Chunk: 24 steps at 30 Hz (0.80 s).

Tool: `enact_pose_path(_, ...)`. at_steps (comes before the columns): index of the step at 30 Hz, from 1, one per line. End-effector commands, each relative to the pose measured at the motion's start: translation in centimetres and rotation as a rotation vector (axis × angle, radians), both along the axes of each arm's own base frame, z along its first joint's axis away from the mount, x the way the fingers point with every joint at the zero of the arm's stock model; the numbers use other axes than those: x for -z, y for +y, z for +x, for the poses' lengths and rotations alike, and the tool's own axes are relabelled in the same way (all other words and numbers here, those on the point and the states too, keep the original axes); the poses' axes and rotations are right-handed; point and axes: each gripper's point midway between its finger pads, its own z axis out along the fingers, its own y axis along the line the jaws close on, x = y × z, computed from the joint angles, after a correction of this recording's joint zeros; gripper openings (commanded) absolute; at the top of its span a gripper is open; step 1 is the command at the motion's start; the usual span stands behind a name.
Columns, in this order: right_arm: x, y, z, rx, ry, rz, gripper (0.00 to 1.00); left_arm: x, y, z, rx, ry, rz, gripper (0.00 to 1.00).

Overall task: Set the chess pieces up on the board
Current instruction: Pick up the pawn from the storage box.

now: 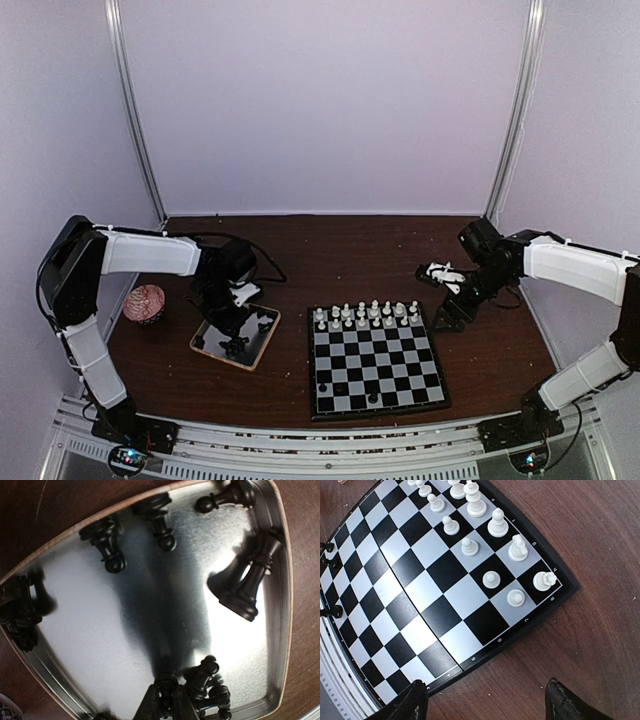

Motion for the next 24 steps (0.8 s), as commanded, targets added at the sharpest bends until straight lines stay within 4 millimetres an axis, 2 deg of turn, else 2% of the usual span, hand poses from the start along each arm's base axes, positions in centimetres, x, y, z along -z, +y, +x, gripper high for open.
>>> enact_pose_path(1,-0.2,0.1,0.3,-0.013,-0.01,-0.014,0.81,-0.4,-0.3,1.0,0.012,-0.031,-0.011,0.02)
enact_pose_path(7,0.1,0.0,0.3,-0.014,-0.003,-0.021,0.8,-3.5,-0.8,2.5,0.022,-0.102,-0.023,0.0)
enact_pose_path(12,0.0,0.1,0.3,-0.013,-0.004,-0.019,0.8,-7.2,-3.6,3.3,0.081,-0.167,-0.076,0.0)
enact_pose_path(15,-0.2,0.0,0.3,-0.012,-0.01,-0.018,0.8,-9.2,-6.7,2.9,0.15,-0.198,-0.119,0.0)
enact_pose_path(18,-0.3,-0.2,0.6,0.006,-0.024,-0.027,0.8,-11.6,-11.4,1.7,0.268,-0.234,-0.191,0.0)
enact_pose_path(21,-0.2,-0.9,1.2,0.044,-0.044,-0.06,0.8,-13.0,-16.8,-1.7,0.439,-0.224,-0.279,0.0)
enact_pose_path(24,0.0,-1.9,2.0,0.092,-0.06,-0.095,0.8,-13.2,-20.6,-4.4,0.575,-0.211,-0.316,0.0)
